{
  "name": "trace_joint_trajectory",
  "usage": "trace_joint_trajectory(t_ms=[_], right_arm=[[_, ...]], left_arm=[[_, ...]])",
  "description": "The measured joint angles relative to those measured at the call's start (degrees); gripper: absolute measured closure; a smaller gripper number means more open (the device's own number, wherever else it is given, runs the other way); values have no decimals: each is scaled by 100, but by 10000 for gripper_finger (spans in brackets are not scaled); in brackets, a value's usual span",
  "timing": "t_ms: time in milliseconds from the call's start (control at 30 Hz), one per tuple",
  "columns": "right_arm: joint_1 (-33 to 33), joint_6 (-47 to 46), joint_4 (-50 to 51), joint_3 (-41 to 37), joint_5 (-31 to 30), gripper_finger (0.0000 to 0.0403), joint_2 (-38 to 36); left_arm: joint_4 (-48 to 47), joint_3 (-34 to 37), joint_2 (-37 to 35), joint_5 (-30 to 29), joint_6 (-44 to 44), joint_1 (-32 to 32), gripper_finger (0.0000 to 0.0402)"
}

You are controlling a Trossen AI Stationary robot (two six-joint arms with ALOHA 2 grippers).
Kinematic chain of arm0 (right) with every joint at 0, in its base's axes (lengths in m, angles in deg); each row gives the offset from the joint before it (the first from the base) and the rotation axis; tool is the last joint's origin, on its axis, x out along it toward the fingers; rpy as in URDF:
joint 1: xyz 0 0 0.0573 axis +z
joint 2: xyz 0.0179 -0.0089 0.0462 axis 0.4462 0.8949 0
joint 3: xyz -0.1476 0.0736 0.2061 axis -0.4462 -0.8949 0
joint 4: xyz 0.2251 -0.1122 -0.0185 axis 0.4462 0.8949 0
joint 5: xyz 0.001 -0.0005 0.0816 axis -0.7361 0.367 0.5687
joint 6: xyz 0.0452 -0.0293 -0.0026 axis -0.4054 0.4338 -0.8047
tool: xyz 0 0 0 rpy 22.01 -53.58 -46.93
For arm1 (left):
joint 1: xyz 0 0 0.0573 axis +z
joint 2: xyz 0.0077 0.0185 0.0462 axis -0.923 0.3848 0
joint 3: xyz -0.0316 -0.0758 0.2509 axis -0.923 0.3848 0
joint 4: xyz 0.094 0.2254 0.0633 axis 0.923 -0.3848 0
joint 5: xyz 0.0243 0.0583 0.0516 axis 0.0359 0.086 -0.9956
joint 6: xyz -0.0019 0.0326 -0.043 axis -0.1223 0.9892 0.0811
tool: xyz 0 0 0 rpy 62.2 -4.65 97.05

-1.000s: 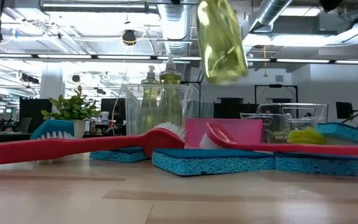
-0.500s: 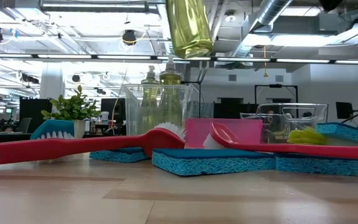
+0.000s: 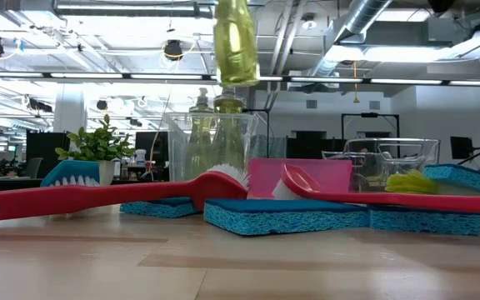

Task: Pick & Place Kitchen Sink Supplies
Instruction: Put the transparent soap dispenser into the transparent container

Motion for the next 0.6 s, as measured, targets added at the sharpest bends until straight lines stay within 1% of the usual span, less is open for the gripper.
trace_joint_trajectory(t_ms=[100,200,333,433,600], right_arm=[[0,-1,-110,1,-56,178,39],[-2,0,-296,1,-361,178,115],[-2,50,-577,1,-744,178,315],[-2,139,-855,1,-924,178,529],[-2,216,-1322,1,-940,178,938]], left_arm=[[-93,0,-323,-253,153,-4,291],[-442,-5,-753,-503,165,22,289],[-1025,-7,-1186,-667,139,193,289],[-1247,-7,-1380,-919,137,349,290],[-1277,-7,-1418,-967,121,780,287]])
